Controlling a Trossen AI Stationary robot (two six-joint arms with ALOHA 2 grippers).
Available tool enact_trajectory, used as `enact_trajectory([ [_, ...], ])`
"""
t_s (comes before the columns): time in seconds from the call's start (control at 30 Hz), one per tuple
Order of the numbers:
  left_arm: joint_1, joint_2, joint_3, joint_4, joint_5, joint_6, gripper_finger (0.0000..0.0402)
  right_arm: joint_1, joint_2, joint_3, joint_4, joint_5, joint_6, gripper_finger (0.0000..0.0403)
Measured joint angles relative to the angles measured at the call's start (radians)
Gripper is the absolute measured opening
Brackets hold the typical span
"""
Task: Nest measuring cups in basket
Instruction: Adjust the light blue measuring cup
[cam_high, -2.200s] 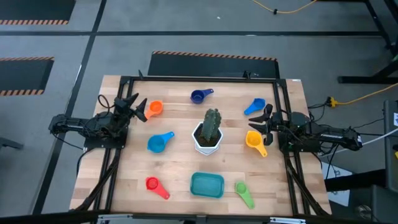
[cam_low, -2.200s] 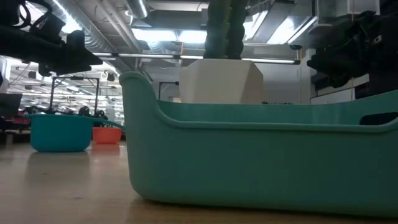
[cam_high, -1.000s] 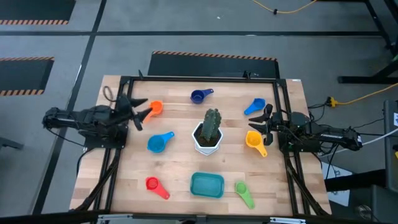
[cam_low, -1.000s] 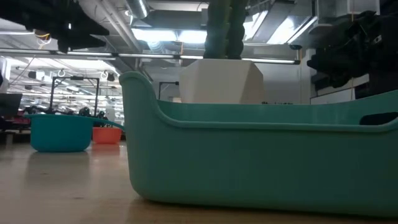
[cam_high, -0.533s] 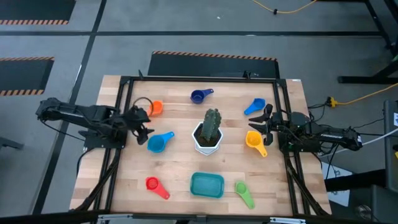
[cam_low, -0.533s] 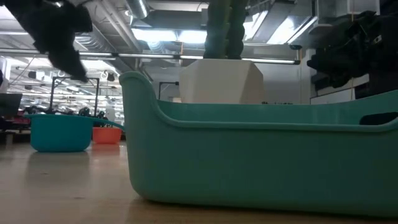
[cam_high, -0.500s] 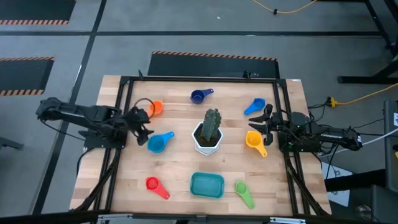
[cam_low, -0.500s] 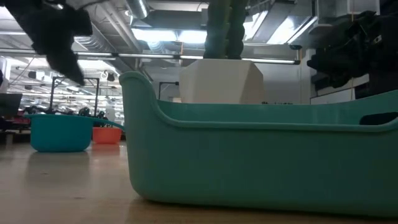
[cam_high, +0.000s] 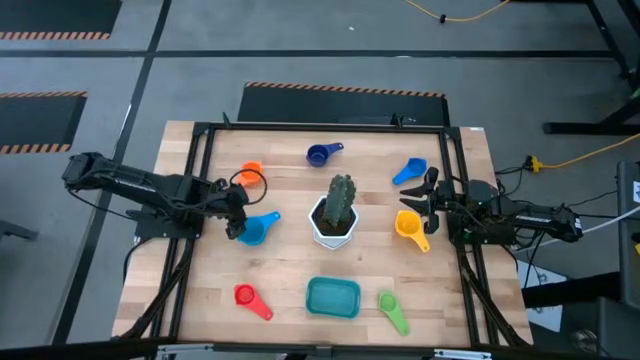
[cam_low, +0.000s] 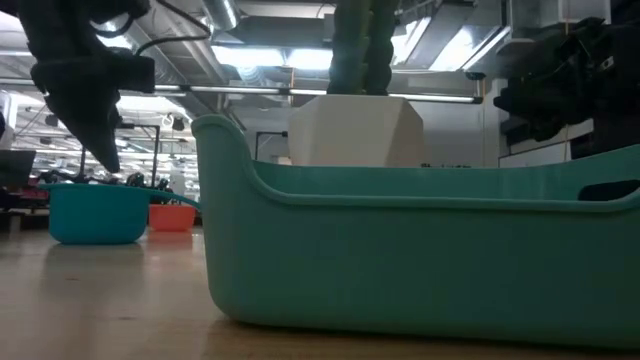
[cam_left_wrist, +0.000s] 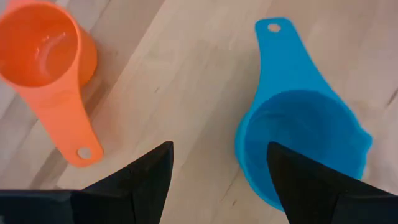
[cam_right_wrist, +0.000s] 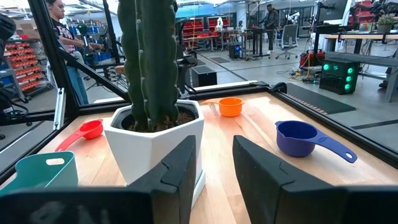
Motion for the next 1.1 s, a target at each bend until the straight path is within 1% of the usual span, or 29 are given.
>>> enact_trajectory([
  [0.33, 0.000, 0.126, 0.000, 0.014, 0.000, -0.019, 0.0252, 0.000, 0.000, 0.000, 0.000, 0.000, 0.000, 0.0112],
  [0.57, 0.000, 0.191, 0.000, 0.034, 0.001, -0.019, 0.0252, 0.000, 0.000, 0.000, 0.000, 0.000, 0.000, 0.0112],
  [0.77, 0.000, 0.234, 0.000, 0.048, 0.046, -0.018, 0.0249, 0.000, 0.000, 0.000, 0.000, 0.000, 0.000, 0.0112],
  [0.9, 0.000, 0.244, 0.000, 0.076, 0.052, -0.018, 0.0226, 0.000, 0.000, 0.000, 0.000, 0.000, 0.000, 0.0112],
  [1.1, 0.000, 0.244, 0.000, 0.086, 0.087, -0.020, 0.0163, 0.000, 0.000, 0.000, 0.000, 0.000, 0.000, 0.0112],
])
